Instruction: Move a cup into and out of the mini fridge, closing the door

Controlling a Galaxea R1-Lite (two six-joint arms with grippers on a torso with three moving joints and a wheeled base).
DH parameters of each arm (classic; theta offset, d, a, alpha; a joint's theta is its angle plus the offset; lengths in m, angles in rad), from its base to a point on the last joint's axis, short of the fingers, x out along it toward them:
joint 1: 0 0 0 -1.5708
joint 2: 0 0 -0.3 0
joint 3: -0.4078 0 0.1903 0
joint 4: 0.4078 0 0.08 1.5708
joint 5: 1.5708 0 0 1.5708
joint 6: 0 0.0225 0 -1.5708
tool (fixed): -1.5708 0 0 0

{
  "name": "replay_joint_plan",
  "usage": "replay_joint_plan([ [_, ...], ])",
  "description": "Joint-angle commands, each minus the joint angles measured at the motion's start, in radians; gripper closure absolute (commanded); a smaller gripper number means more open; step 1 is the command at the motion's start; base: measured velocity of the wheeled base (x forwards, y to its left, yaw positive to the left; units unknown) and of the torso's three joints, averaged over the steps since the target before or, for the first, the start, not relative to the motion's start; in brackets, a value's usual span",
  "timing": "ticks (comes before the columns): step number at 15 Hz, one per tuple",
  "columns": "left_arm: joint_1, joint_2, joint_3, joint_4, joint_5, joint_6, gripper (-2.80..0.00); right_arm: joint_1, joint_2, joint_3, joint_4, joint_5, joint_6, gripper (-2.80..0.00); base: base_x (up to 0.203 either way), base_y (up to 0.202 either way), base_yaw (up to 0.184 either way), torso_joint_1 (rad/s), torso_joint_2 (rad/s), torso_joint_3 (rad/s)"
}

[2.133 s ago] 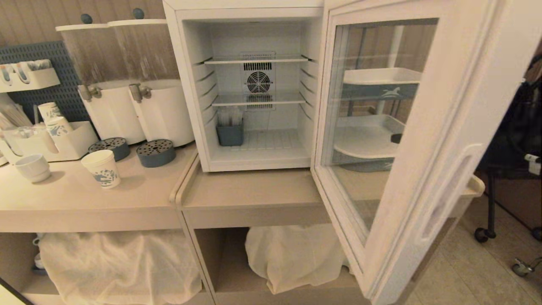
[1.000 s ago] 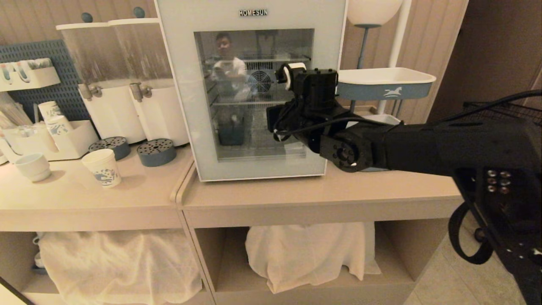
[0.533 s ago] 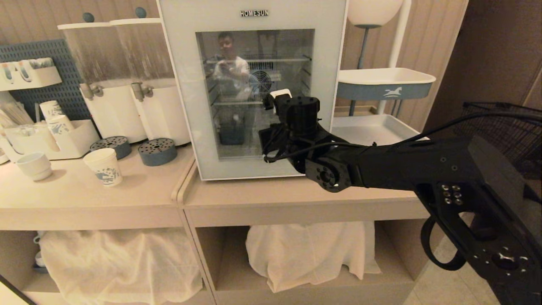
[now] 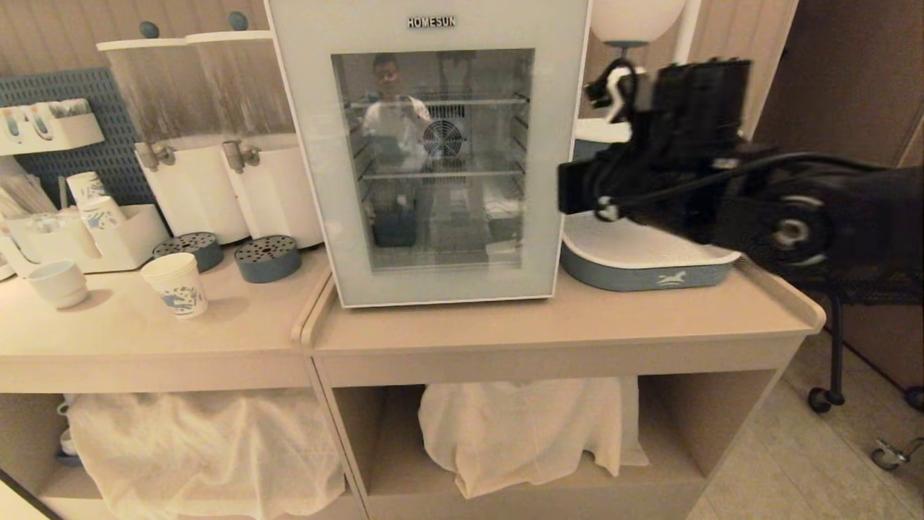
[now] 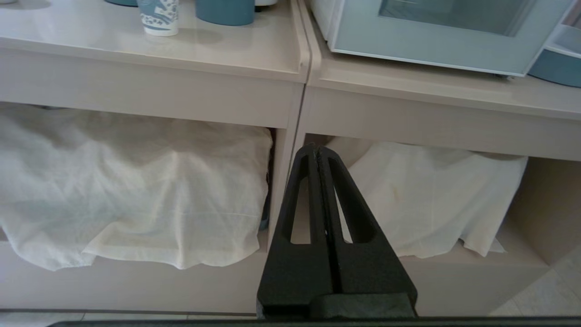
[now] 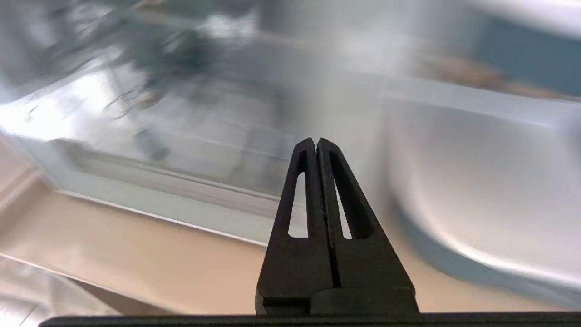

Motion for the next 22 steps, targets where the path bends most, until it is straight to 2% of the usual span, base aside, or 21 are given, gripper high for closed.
replay_joint_plan([
  [1, -0.001, -0.003, 0.040, 0.000, 0.000, -0.001, 0.00, -0.101, -0.274, 0.148, 0.001, 0.032, 0.001, 0.00, 0.000, 0.000, 0.000, 0.000, 0.00, 0.000],
  [4, 0.000, -0.003, 0.040, 0.000, 0.000, -0.001, 0.00, -0.324, -0.532, 0.318, 0.023, 0.095, 0.033, 0.00, 0.000, 0.000, 0.000, 0.000, 0.00, 0.000],
  [6, 0.000, -0.003, 0.040, 0.000, 0.000, -0.001, 0.00, -0.398, -0.710, 0.400, 0.075, 0.108, 0.084, 0.00, 0.000, 0.000, 0.000, 0.000, 0.00, 0.000],
  [9, 0.000, -0.003, 0.040, 0.000, 0.000, -0.001, 0.00, -0.433, -0.984, 0.468, 0.236, 0.111, 0.179, 0.00, 0.000, 0.000, 0.000, 0.000, 0.00, 0.000],
  [11, 0.000, -0.003, 0.040, 0.000, 0.000, -0.001, 0.00, -0.444, -1.160, 0.485, 0.409, 0.095, 0.256, 0.00, 0.000, 0.000, 0.000, 0.000, 0.00, 0.000],
  [13, 0.000, -0.003, 0.040, 0.000, 0.000, -0.001, 0.00, -0.463, -1.303, 0.501, 0.559, 0.084, 0.333, 0.00, 0.000, 0.000, 0.000, 0.000, 0.00, 0.000],
  [15, 0.000, -0.003, 0.040, 0.000, 0.000, -0.001, 0.00, -0.498, -1.421, 0.538, 0.652, 0.087, 0.381, 0.00, 0.000, 0.000, 0.000, 0.000, 0.00, 0.000],
  [17, 0.000, -0.003, 0.040, 0.000, 0.000, -0.001, 0.00, -0.512, -1.546, 0.602, 0.686, 0.129, 0.393, 0.00, 0.000, 0.000, 0.000, 0.000, 0.00, 0.000],
  [19, 0.000, -0.003, 0.040, 0.000, 0.000, -0.001, 0.00, -0.517, -1.682, 0.696, 0.687, 0.187, 0.372, 0.00, 0.000, 0.000, 0.000, 0.000, 0.00, 0.000],
  [21, 0.000, -0.003, 0.040, 0.000, 0.000, -0.001, 0.00, -0.518, -1.807, 0.874, 0.608, 0.223, 0.322, 0.00, 0.000, 0.000, 0.000, 0.000, 0.00, 0.000],
  [22, 0.000, -0.003, 0.040, 0.000, 0.000, -0.001, 0.00, -0.518, -1.825, 0.988, 0.514, 0.221, 0.302, 0.00, 0.000, 0.000, 0.000, 0.000, 0.00, 0.000],
])
